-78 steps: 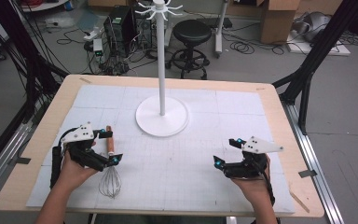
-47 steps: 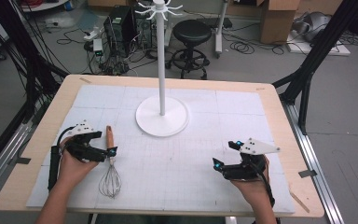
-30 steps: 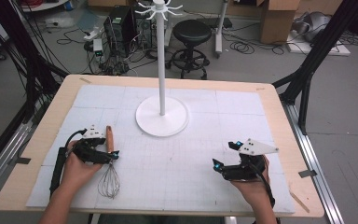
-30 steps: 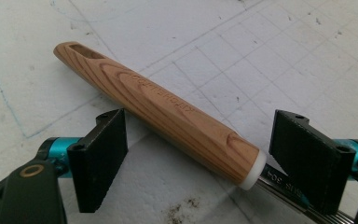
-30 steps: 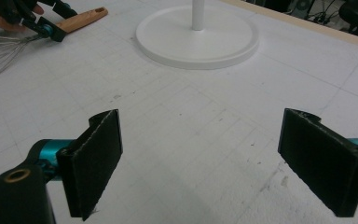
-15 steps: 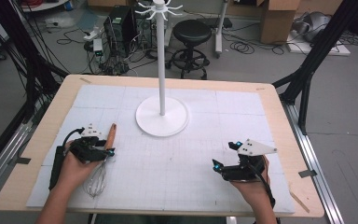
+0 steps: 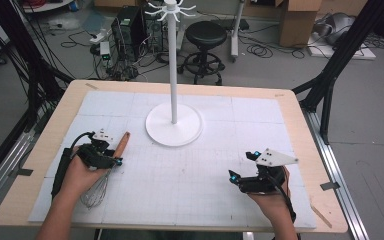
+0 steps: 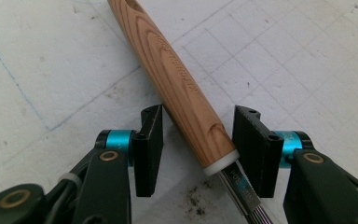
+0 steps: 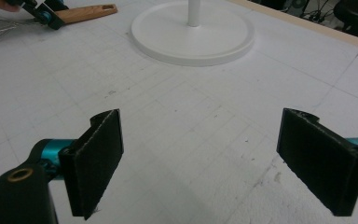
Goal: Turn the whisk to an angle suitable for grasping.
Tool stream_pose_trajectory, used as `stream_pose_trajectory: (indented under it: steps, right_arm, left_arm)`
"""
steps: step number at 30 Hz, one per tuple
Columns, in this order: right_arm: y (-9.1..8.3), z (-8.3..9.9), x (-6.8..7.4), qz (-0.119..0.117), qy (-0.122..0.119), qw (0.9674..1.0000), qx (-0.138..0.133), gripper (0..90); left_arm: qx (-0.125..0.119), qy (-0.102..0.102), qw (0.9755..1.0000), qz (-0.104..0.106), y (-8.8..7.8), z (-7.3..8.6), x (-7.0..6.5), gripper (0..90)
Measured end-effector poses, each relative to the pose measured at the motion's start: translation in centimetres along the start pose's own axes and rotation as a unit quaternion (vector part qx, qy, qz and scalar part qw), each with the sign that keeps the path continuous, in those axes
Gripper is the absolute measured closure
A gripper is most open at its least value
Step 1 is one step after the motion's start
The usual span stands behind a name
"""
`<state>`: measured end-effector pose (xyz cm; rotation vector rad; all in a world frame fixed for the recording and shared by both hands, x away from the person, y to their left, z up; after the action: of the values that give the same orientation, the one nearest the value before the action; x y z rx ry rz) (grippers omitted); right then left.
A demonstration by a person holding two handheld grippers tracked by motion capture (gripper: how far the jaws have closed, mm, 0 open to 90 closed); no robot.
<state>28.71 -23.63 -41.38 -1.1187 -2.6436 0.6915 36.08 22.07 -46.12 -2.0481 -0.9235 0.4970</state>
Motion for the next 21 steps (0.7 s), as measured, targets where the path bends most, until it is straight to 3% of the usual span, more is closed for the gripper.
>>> stream_pose_trajectory:
  steps: [8, 13, 17, 20, 21]
  right_arm:
    - [0.1, 0.0, 0.1, 0.001, -0.006, 1.0, 0.004, 13.3]
    - [0.1, 0.0, 0.1, -0.001, -0.004, 1.0, 0.005, 13.4]
    - [0.2, 0.0, 0.2, -0.001, -0.007, 1.0, 0.006, 13.4]
    - [0.1, -0.1, 0.2, 0.001, -0.01, 0.9999, 0.005, 13.4]
    - [0.1, -0.1, 0.2, 0.0, -0.009, 0.9999, 0.006, 13.5]
  left_arm:
    - [-0.004, -0.02, 0.9998, -0.001, 0.6, -0.7, 0.7, 52.9]
    - [0.003, -0.021, 0.9998, -0.005, 0.6, -0.9, 0.8, 55.1]
    - [0.014, -0.013, 0.9998, -0.011, 0.5, -1.0, 1.0, 65.5]
    - [0.025, -0.006, 0.9996, -0.013, 0.5, -1.2, 0.8, 68.3]
    - [0.033, 0.013, 0.9993, -0.014, 0.6, -1.4, 0.7, 69.1]
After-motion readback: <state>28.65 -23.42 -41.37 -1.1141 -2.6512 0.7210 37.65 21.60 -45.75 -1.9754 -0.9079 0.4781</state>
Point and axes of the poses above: each handheld gripper's, and its own axes: y roughly forward along the jaws, z roughly out of its underside, x roughly to its left, the point moved 4 cm from there along y, roughly forward along the jaws
